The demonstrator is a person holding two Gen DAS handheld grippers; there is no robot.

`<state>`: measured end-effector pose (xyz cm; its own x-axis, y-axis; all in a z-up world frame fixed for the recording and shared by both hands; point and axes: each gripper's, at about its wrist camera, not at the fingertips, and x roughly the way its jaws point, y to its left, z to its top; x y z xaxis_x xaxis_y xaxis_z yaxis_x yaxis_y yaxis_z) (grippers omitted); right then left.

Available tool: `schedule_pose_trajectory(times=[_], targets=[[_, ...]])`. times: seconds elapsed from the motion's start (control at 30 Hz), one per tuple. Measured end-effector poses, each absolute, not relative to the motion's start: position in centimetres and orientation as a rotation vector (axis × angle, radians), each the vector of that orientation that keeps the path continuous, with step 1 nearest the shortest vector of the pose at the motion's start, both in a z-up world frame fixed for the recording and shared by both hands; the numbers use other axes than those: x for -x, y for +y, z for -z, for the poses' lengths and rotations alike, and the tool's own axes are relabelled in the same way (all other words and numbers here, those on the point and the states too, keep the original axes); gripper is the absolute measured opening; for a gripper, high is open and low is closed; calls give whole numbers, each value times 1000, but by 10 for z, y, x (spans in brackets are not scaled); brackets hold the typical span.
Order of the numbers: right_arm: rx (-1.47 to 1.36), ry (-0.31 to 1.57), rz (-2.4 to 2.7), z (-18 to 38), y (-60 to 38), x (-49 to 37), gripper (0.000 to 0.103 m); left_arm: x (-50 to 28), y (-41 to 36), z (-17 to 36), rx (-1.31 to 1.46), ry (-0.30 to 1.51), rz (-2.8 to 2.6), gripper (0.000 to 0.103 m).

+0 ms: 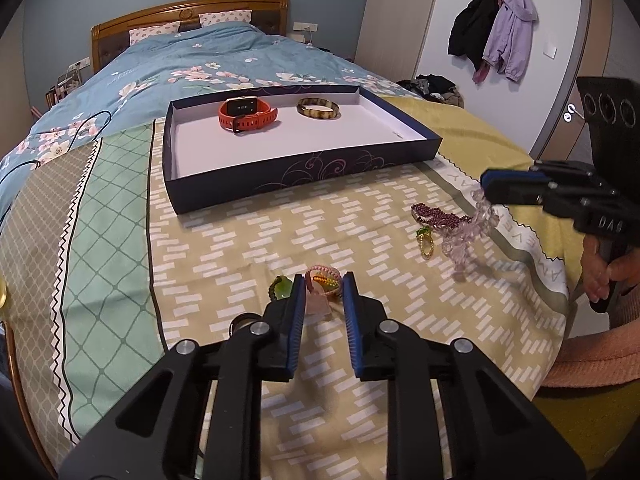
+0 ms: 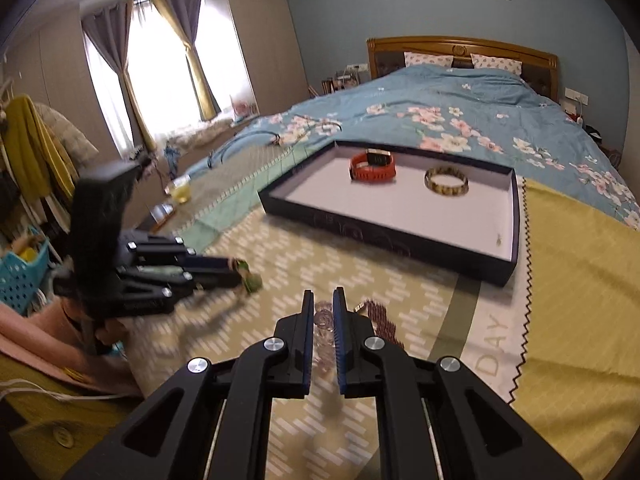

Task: Organize jewelry
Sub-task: 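Grasp the pink hair tie with the left tool while the right tool grasps the crystal bracelet, then carry the hair tie into the tray with the left tool while the right tool carries the crystal bracelet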

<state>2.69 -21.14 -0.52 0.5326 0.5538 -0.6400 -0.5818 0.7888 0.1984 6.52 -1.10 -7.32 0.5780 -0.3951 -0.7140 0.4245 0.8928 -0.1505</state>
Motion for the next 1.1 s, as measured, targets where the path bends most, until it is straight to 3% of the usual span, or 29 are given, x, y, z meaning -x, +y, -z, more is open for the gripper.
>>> schedule_pose_trajectory(times=[0.67, 1.1], targets=[[-3, 689, -665, -13, -215, -36, 8, -68, -19, 73, -56, 821, 479, 18], [-15, 662, -648, -23, -216, -55, 8, -67, -14, 46, -36, 739, 478, 17]])
